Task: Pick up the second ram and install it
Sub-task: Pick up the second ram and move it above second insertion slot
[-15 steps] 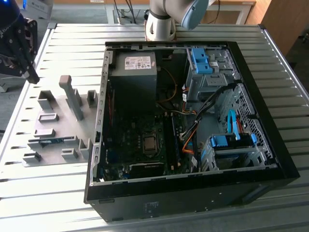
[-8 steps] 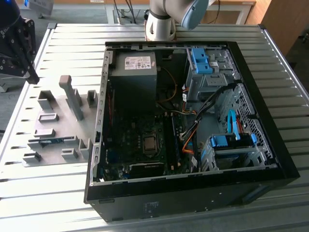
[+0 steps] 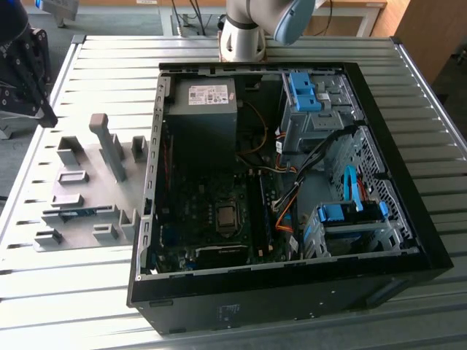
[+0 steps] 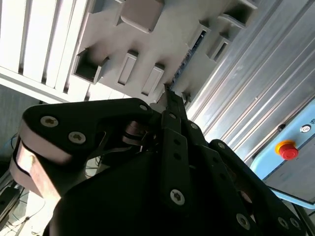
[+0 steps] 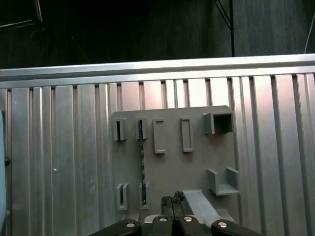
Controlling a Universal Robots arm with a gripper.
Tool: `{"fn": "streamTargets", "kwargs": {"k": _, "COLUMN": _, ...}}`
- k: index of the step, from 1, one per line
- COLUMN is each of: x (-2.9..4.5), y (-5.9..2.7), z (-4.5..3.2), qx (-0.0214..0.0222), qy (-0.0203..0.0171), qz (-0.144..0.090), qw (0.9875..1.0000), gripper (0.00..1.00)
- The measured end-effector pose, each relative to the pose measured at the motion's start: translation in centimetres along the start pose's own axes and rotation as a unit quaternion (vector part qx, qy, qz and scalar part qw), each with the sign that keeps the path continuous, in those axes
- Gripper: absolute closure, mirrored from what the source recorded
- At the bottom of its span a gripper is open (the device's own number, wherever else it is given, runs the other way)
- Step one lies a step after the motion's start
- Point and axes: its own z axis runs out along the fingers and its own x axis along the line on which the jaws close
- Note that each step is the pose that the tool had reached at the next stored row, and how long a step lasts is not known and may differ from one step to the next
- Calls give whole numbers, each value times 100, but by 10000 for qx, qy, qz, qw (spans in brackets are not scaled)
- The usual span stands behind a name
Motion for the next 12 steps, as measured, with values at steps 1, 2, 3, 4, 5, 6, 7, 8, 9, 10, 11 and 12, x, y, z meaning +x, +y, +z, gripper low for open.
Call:
{"fn": "streamTargets", "kwargs": {"k": 1, "x": 0, "y": 4, "z": 1, "qx": 0, "qy": 0, "qz": -3, "qw": 10000, "gripper": 90}}
{"fn": "streamTargets", "kwargs": {"k": 2, "x": 1, "y": 5, "z": 0, "qx": 0, "qy": 0, "qz": -5, "qw": 10000, "gripper": 90}}
{"fn": "streamTargets", "kwargs": {"k": 3, "x": 0, "y": 5, "z": 0, "qx": 1, "qy": 0, "qz": -6, "qw": 10000, "gripper": 90}}
{"fn": "streamTargets", "kwargs": {"k": 4, "x": 0, "y": 6, "z": 1, "qx": 0, "qy": 0, "qz": -6, "qw": 10000, "gripper": 90}}
{"fn": "streamTargets", "kwargs": {"k": 5, "x": 0, "y": 7, "z": 0, "qx": 0, "qy": 0, "qz": -6, "qw": 10000, "gripper": 90}}
{"fn": "streamTargets", "kwargs": {"k": 6, "x": 0, "y": 7, "z": 1, "qx": 0, "qy": 0, "qz": -6, "qw": 10000, "gripper": 90}}
{"fn": "streamTargets", "kwargs": {"k": 7, "x": 0, "y": 7, "z": 1, "qx": 1, "qy": 0, "qz": -6, "qw": 10000, "gripper": 90}}
{"fn": "streamTargets", "kwargs": {"k": 8, "x": 0, "y": 7, "z": 0, "qx": 0, "qy": 0, "qz": -6, "qw": 10000, "gripper": 90}}
{"fn": "streamTargets", "kwargs": {"k": 9, "x": 0, "y": 7, "z": 1, "qx": 0, "qy": 0, "qz": -6, "qw": 10000, "gripper": 90}}
{"fn": "streamTargets", "kwargs": {"k": 10, "x": 0, "y": 7, "z": 0, "qx": 0, "qy": 0, "qz": -7, "qw": 10000, "gripper": 90}}
{"fn": "streamTargets", "kwargs": {"k": 11, "x": 0, "y": 7, "z": 1, "qx": 0, "qy": 0, "qz": -7, "qw": 10000, "gripper": 90}}
{"fn": "streamTargets", "kwargs": {"k": 12, "x": 0, "y": 7, "z": 0, "qx": 0, "qy": 0, "qz": -7, "qw": 10000, "gripper": 90}}
